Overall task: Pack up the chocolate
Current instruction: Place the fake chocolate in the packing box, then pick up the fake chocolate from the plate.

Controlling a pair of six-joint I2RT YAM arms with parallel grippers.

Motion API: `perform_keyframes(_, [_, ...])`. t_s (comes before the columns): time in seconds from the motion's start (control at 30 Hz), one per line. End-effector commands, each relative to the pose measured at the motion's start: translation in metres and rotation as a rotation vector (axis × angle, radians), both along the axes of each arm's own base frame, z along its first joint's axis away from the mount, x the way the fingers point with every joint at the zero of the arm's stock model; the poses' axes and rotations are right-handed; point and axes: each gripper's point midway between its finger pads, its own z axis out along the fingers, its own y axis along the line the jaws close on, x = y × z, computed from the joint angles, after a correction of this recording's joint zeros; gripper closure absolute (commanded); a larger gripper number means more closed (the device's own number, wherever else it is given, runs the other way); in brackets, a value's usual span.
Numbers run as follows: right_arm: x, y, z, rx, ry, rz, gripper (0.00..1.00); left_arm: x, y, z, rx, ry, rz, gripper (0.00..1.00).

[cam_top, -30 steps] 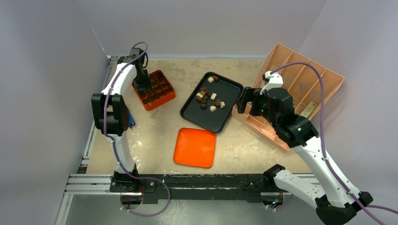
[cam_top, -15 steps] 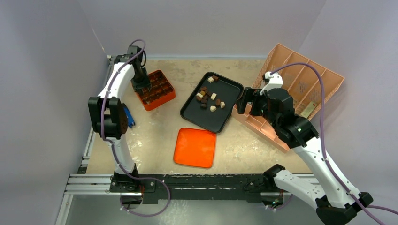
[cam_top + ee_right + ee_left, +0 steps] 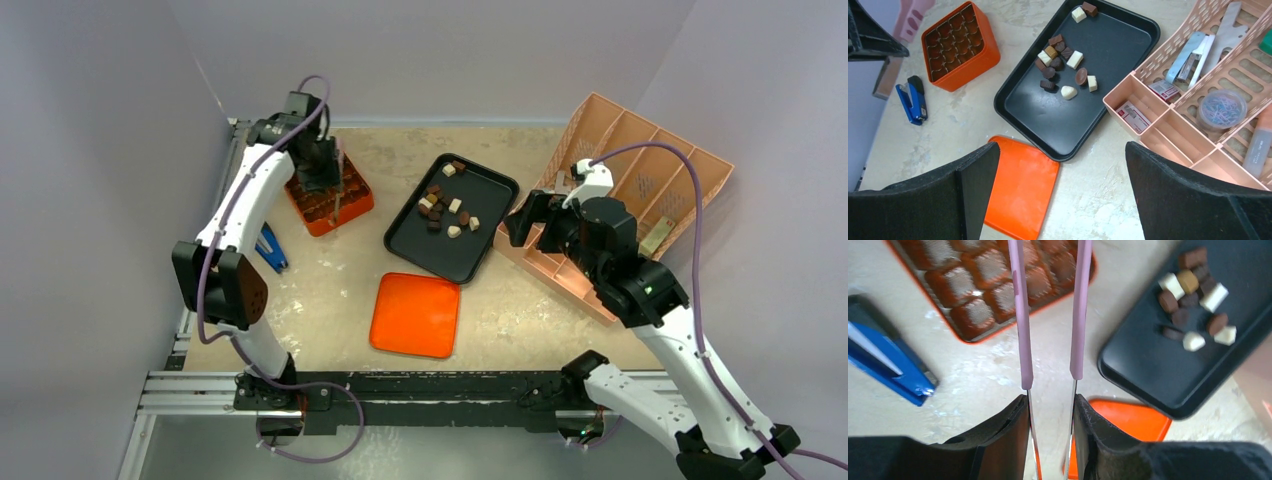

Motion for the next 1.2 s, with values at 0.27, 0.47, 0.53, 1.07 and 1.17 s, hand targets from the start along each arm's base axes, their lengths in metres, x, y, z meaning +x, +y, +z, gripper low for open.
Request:
perform_keyframes(0.27, [-0.006, -0.002, 0.006, 0.064, 0.002, -0.035, 0.03, -0.051, -0.097, 0.003, -0.031, 0.014, -0.294, 0.64])
perform_keyframes(0.47, [-0.005, -0.004, 0.000, 0.026, 0.011, -0.027, 0.03, -0.068, -0.148, -0.022, 0.002, 0.075, -0.412, 0.64])
perform_keyframes(0.53, [-0.004, -0.004, 0.001, 0.019, 0.009, -0.030, 0.03, -0.074, -0.164, -0.032, 0.012, 0.095, -0.448, 0.64])
perform_keyframes(1.07, [-0.004, -0.010, 0.001, -0.011, 0.002, -0.044, 0.03, -0.089, -0.190, -0.091, 0.071, 0.199, -0.505, 0.63])
perform_keyframes(1.17, [-0.005, -0.011, 0.001, -0.009, -0.001, -0.048, 0.03, -0.088, -0.194, -0.095, 0.061, 0.205, -0.510, 0.63])
